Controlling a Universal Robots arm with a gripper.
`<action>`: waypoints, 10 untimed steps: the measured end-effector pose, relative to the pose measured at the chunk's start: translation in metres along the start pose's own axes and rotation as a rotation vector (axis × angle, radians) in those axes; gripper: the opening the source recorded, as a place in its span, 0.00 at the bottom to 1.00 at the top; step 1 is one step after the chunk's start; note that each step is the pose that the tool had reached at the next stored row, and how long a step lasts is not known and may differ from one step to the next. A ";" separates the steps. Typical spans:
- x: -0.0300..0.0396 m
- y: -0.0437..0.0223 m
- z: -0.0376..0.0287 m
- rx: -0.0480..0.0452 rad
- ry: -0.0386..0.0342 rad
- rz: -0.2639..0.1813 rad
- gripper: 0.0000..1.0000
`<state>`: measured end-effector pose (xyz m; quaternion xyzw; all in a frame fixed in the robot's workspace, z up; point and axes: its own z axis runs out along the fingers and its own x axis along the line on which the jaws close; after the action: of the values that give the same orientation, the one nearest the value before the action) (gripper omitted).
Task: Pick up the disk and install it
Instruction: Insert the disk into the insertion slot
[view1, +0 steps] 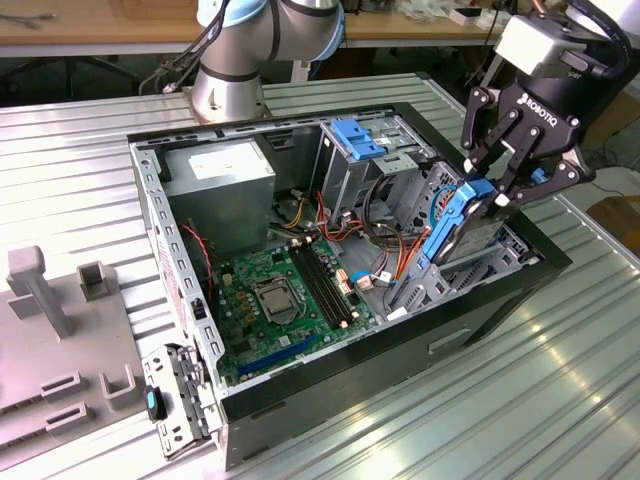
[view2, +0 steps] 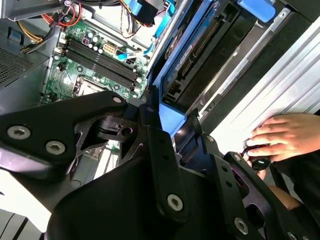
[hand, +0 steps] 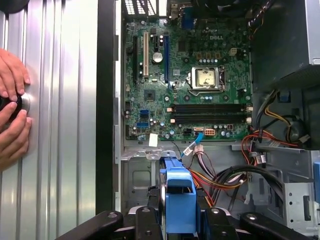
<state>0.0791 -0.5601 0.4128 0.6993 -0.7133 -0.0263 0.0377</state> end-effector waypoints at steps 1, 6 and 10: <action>0.0000 -0.0001 0.0008 0.0000 0.0000 0.000 0.37; -0.0001 -0.0005 0.0051 0.0000 -0.0001 0.000 0.37; -0.0002 -0.0008 0.0086 0.0000 -0.0001 0.000 0.37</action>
<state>0.0791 -0.5601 0.4042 0.6993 -0.7133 -0.0263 0.0377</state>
